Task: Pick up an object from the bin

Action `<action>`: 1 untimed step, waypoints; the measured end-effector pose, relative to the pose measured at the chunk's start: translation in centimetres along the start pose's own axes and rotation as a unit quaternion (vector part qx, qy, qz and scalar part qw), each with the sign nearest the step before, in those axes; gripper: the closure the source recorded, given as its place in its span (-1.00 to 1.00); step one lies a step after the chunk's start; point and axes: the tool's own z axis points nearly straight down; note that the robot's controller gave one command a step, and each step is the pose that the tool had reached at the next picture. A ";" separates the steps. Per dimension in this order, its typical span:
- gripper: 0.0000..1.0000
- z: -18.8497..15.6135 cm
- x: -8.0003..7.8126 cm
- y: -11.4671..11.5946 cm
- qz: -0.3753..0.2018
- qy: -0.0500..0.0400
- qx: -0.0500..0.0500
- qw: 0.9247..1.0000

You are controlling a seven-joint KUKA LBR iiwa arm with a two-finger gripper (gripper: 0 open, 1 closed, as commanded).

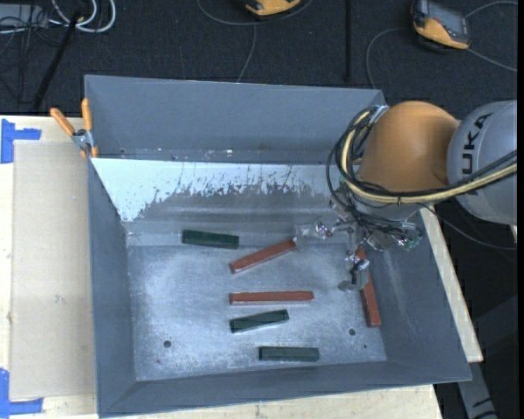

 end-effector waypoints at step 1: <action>-1.00 5.0 -3.5 9.6 -0.134 0.001 -0.002 0.991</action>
Offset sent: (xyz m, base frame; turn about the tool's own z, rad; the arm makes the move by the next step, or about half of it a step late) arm -0.0312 0.0932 -0.0485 -0.2666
